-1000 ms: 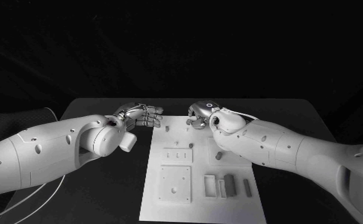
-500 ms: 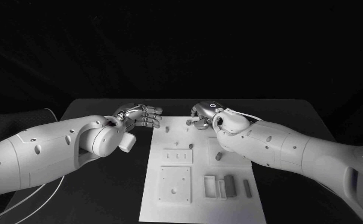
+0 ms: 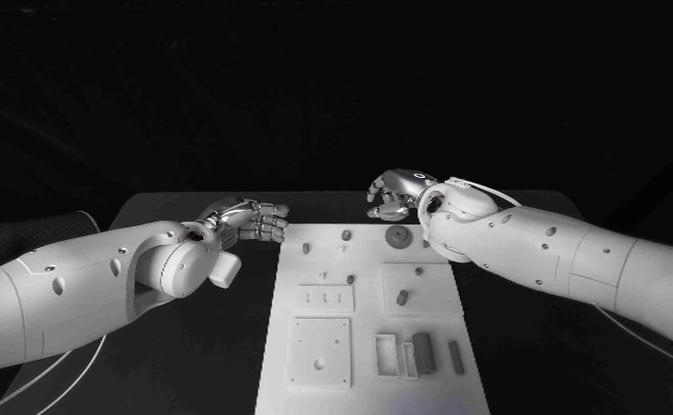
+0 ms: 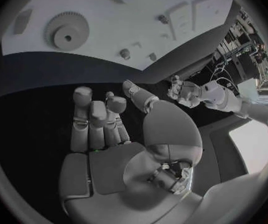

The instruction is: Assemble the parts on the task board

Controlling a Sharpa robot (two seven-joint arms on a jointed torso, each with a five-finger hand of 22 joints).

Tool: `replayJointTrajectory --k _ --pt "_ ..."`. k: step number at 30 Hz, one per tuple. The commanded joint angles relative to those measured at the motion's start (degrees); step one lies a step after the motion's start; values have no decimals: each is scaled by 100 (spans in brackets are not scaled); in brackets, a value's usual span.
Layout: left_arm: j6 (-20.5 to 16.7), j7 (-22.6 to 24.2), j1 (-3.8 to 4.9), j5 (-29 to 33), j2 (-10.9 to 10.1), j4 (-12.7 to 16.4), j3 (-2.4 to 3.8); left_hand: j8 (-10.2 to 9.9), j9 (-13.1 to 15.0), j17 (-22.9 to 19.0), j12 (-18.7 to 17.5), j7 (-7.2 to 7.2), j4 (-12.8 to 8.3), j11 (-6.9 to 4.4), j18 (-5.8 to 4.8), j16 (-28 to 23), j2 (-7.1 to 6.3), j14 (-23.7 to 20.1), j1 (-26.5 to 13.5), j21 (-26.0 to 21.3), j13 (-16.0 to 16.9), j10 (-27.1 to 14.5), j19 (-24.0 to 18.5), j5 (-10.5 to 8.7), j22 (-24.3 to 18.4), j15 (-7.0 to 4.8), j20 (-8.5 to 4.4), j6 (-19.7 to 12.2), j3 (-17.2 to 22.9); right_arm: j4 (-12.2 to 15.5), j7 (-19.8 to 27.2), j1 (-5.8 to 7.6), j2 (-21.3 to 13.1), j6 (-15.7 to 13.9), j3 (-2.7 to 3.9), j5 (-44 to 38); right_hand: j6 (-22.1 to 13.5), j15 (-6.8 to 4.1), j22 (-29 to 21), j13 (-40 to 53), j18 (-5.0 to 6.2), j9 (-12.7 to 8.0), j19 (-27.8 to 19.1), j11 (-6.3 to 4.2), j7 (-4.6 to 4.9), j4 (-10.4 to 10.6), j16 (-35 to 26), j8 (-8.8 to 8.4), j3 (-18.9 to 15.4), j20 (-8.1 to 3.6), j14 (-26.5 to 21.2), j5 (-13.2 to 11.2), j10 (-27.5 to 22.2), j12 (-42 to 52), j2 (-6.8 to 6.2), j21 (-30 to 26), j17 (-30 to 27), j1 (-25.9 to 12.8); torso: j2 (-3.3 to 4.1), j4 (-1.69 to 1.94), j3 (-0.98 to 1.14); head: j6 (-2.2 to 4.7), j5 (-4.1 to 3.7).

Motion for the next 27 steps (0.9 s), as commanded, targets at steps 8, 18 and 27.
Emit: replayJointTrajectory --k 8,18,27 --pt "61 118 6 -49 5 -21 6 -20 6 11 -40 22 -16 5 117 -38 -28 41 -18 -26 9 24 49 -19 -1 11 1 10 -21 -156 -8 106 -241 1302 16 -17 -946 192 88 44 214 -205 -302 201 208 -339 -130 -494 -452 122 -333 -13 -480 -48 -188 -154 -10 -68 -49 -139 66 45 20" --pt "92 113 5 -57 41 -54 5 -22 8 14 -43 22 -15 5 117 -41 -28 42 -17 -28 11 25 50 -20 -1 11 2 10 -21 -441 -96 51 -103 1311 4 -350 -1392 301 109 148 214 -208 -219 309 316 22 74 -626 -367 128 -359 -16 -576 240 -612 -86 58 53 -44 -126 66 37 -36" --pt "112 82 4 -69 56 -59 5 -23 9 17 -46 23 -13 5 116 -44 -26 42 -18 -29 13 25 50 -21 0 11 2 9 -21 -837 30 -36 95 1286 -38 -254 -1332 298 124 169 214 -97 -239 301 306 95 177 -501 -449 102 -385 3 -627 383 -502 -19 77 59 -46 -123 53 14 -58"
